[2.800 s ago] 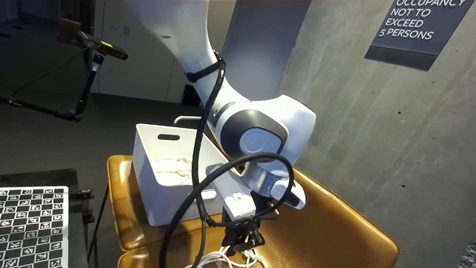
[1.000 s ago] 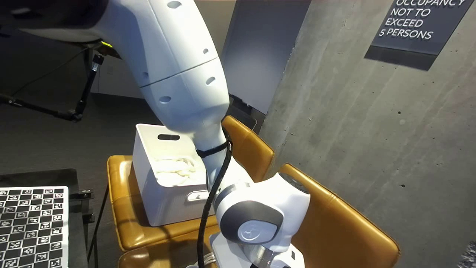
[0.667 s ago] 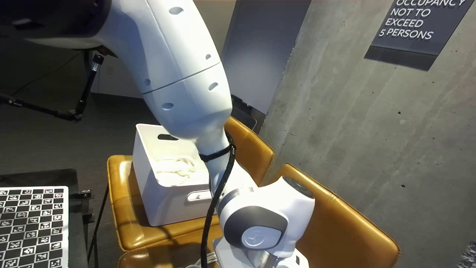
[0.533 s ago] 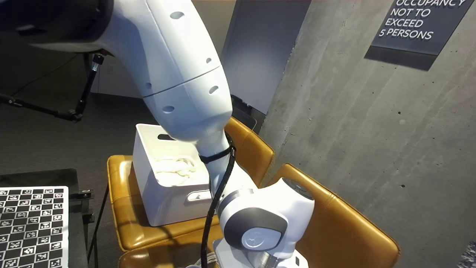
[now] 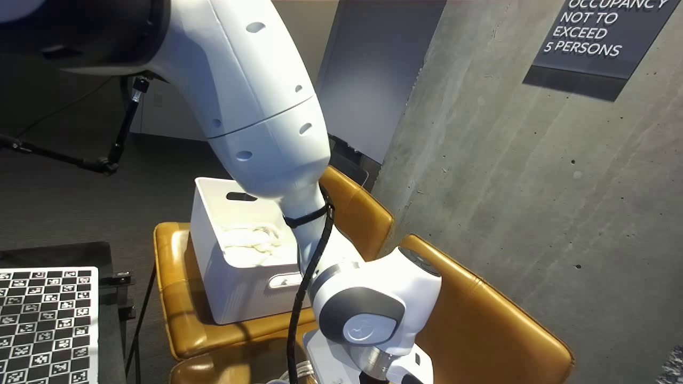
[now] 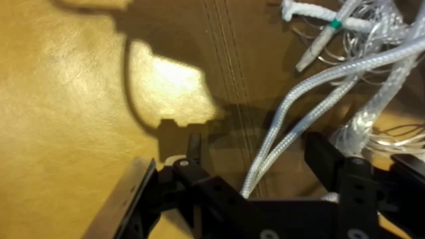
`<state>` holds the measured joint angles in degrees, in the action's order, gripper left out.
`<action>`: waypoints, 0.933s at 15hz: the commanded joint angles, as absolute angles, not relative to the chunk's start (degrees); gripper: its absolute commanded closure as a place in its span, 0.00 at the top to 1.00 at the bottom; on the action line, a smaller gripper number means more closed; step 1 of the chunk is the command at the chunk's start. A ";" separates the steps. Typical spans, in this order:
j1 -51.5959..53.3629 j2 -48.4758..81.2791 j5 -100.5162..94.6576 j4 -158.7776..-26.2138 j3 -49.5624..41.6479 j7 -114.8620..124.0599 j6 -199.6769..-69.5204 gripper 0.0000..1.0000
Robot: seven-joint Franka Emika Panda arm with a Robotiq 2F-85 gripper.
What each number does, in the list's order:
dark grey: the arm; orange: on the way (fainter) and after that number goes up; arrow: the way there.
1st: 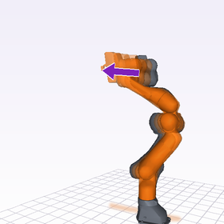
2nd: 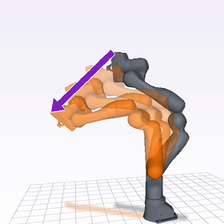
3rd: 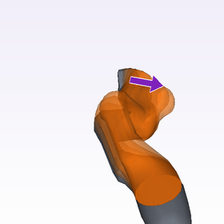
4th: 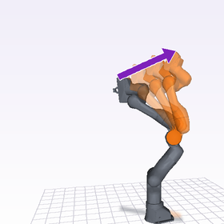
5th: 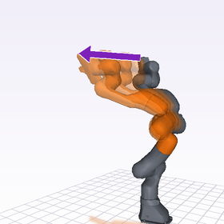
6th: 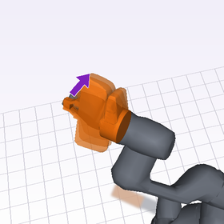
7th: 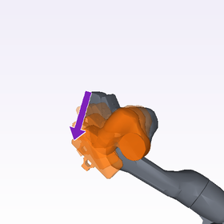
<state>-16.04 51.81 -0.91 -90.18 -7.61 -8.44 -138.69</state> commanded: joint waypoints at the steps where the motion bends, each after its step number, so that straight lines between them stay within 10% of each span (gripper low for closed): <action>1: -16.29 52.17 -1.03 -89.52 -7.27 -8.63 -137.40 0.79; 14: -17.80 49.89 -1.21 -92.98 -7.57 -10.08 -139.39 0.73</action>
<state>-17.35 51.61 -0.92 -91.30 -7.85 -8.94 -138.71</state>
